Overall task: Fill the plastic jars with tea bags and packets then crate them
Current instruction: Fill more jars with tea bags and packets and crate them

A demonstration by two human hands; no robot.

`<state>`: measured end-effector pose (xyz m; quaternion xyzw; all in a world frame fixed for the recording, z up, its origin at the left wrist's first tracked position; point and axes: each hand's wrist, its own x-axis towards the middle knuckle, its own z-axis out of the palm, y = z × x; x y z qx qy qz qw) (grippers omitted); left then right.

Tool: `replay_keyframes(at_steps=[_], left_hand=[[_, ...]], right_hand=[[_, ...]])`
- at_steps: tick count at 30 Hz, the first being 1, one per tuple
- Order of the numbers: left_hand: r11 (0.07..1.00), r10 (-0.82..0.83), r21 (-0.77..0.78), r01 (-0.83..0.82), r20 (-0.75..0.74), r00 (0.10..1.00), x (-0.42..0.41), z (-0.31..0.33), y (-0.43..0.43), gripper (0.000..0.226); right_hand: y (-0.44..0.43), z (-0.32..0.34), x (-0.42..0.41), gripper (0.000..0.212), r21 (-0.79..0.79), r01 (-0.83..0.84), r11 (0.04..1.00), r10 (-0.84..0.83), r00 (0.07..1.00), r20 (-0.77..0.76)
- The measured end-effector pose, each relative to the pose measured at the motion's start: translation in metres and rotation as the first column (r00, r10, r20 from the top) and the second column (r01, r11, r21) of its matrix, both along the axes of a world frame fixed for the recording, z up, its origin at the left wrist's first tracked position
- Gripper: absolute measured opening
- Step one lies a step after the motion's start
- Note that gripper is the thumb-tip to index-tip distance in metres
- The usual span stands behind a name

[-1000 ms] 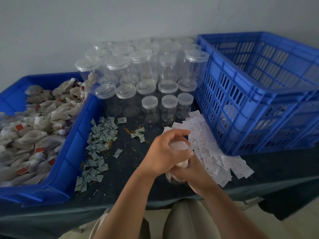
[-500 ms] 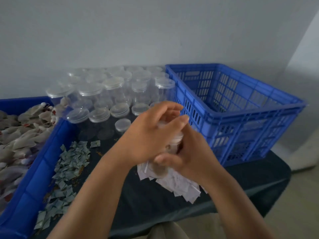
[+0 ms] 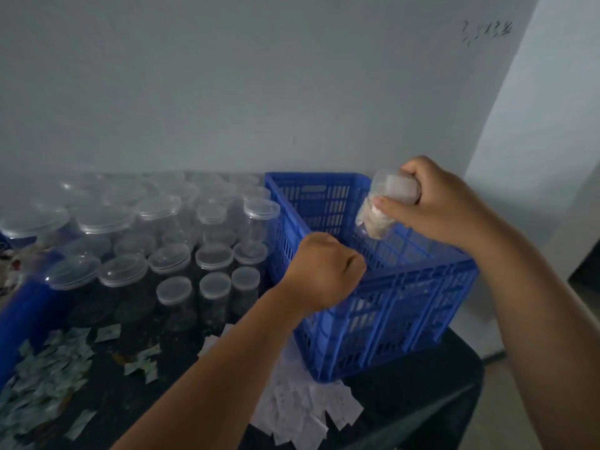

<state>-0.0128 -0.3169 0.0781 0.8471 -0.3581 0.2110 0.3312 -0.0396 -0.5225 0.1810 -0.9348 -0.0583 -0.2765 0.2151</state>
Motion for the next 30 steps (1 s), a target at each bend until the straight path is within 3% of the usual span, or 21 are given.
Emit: replay_keyframes(at_steps=[3,7,14,17,25,28,30], left_hand=[[0.995,-0.066,-0.070,0.069,0.040,0.997,0.006,-0.009,-0.004,0.048],[0.985,-0.108,-0.126,0.118,0.083,0.991,0.008,-0.013,-0.002,0.049],[0.978,-0.080,-0.187,0.094,0.084,0.993,0.018,-0.024,-0.009,0.060],[0.974,-0.090,-0.198,0.107,0.092,0.992,0.016,-0.026,-0.008,0.050],[0.973,-0.098,-0.209,0.101,0.025,0.995,0.011,-0.022,-0.006,0.044],[0.980,-0.106,-0.169,0.106,0.010,0.994,0.012,-0.018,-0.006,0.048],[0.977,-0.132,-0.172,0.125,-0.027,0.991,0.013,-0.014,-0.005,0.050]], right_hand=[[-0.009,-0.012,0.042,0.053,-0.235,0.030,0.972,-0.093,0.960,-0.263],[0.002,-0.033,0.097,0.052,-0.563,-0.058,0.824,-0.282,0.820,-0.498],[0.031,-0.071,0.139,0.032,-0.629,-0.231,0.743,-0.450,0.524,-0.724],[0.040,-0.080,0.136,0.037,-0.590,-0.314,0.744,-0.438,0.437,-0.785],[0.046,-0.077,0.119,0.038,-0.668,-0.362,0.650,-0.487,0.475,-0.733],[0.056,-0.063,0.112,0.035,-0.559,-0.414,0.719,-0.367,0.457,-0.810],[0.061,-0.050,0.107,0.025,-0.505,-0.420,0.754,-0.200,0.586,-0.785]])
